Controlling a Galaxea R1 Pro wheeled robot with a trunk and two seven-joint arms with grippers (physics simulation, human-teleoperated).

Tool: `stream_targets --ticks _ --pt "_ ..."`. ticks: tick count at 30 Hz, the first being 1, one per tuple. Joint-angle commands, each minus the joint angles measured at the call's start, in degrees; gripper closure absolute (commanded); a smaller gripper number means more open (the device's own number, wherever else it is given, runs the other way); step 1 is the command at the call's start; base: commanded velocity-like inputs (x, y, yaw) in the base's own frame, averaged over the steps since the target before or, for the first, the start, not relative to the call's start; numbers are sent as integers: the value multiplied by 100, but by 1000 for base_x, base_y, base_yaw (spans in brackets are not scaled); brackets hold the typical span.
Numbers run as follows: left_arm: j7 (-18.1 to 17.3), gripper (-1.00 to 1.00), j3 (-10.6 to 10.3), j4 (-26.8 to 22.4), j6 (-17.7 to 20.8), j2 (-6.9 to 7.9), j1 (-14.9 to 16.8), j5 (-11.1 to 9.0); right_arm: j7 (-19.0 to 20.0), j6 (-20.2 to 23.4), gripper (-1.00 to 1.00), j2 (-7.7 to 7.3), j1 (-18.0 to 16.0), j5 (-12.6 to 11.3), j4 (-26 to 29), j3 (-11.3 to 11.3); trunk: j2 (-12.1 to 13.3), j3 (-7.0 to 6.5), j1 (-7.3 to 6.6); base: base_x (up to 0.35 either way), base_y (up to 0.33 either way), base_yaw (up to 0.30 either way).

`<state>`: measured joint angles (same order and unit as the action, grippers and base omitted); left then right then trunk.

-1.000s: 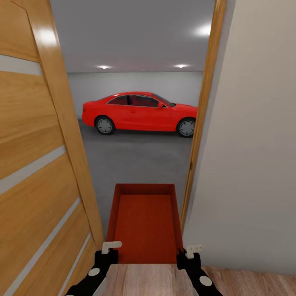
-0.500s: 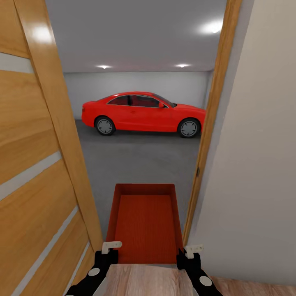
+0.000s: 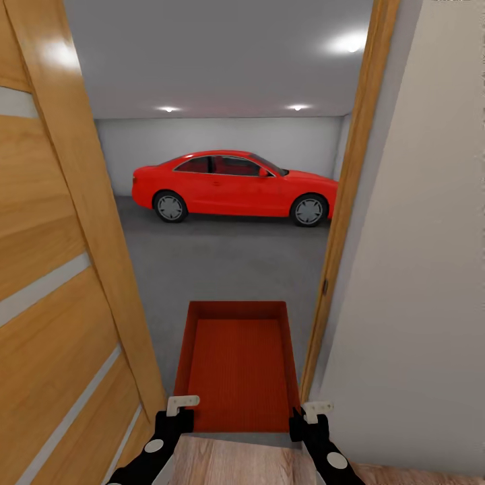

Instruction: Move the two storage containers from the living room to the garage. In the garage, place one container on the floor and stack the other container on top of it (either order is fine).

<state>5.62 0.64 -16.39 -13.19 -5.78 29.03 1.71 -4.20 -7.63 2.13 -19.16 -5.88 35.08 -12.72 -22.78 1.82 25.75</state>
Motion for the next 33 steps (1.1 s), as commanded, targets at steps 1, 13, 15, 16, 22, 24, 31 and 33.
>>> stream_targets --ticks 1,13,15,16,22,24,31,33 --pt "308 100 94 -6 -26 112 6 14 174 -19 100 -4 -9 -45 3 -48 -13 13 3 0 0 -184" --pt "308 100 94 -7 -26 112 6 14 174 -19 100 -3 -9 -45 1 -47 -13 13 3 58 32 -75" --pt "308 100 94 -8 -26 112 6 14 174 -19 100 -3 -9 -45 1 -47 -13 13 3 285 112 -1" --pt "308 100 96 -6 -26 112 6 14 174 -19 100 -4 -9 -45 0 -50 -13 13 3 301 71 0" --pt "308 100 95 -5 -26 112 6 20 174 -19 100 -5 -9 -45 0 -47 -13 13 3 314 14 0" --pt "308 100 94 -7 -26 112 6 18 174 -19 100 -3 -9 -45 -1 -50 -13 13 3 317 0 0" --pt "308 100 94 -5 -26 110 6 14 174 -19 100 -4 -9 -45 -1 -51 -13 13 3 146 0 0" --pt "308 100 94 -7 -26 111 6 14 174 -19 100 -4 -9 -45 -2 -49 -13 13 3 11 0 0"
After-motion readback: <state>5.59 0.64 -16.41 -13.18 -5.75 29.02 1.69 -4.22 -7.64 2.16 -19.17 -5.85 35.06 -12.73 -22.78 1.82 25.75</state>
